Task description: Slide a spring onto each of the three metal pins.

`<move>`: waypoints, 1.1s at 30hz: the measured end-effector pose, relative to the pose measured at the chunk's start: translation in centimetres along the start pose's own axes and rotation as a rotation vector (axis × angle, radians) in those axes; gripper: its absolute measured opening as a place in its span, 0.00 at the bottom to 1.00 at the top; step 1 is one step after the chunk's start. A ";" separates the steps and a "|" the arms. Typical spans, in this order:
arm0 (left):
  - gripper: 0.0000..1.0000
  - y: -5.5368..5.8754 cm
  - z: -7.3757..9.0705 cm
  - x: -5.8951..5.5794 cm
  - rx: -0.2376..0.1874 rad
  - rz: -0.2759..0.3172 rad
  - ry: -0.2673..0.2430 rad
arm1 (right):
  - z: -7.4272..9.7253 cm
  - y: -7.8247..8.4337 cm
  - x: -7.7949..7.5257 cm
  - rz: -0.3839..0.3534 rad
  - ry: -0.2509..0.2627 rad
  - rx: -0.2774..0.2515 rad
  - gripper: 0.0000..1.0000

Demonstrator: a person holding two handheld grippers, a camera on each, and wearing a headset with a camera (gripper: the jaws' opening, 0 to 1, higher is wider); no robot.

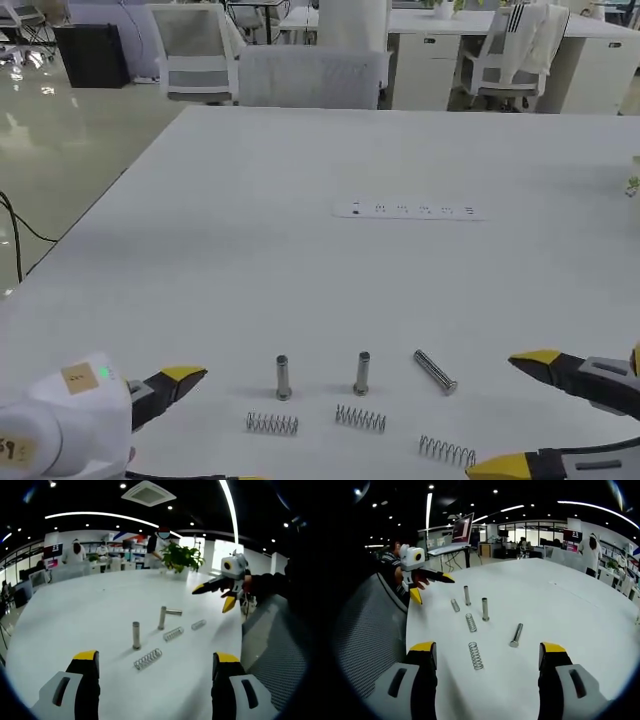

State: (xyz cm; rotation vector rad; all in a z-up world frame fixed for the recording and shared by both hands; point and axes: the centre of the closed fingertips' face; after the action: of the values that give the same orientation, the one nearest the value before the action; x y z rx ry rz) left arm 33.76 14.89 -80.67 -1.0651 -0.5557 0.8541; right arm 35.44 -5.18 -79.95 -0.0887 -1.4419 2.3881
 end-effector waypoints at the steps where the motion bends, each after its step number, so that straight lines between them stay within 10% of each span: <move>1: 0.91 0.0 0.0 0.0 0.000 0.000 0.000 | 0.0 0.0 0.0 0.000 -0.001 0.001 0.84; 33: 0.89 0.2 -0.4 -0.4 0.001 0.009 0.012 | 0.1 0.2 -0.2 -0.010 0.008 0.022 0.78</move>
State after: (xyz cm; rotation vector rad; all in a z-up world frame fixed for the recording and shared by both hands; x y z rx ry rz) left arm 33.76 14.38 -81.02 -1.0715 -0.5408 0.8558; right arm 35.56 -5.40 -80.13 -0.0852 -1.4087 2.3922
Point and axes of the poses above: the centre of the closed fingertips' face, and the gripper's own axes: z roughly backward along the fingers, x roughly to its left, y roughly out of its underside, and after that the axes turned 11 degrees about -y, right-handed
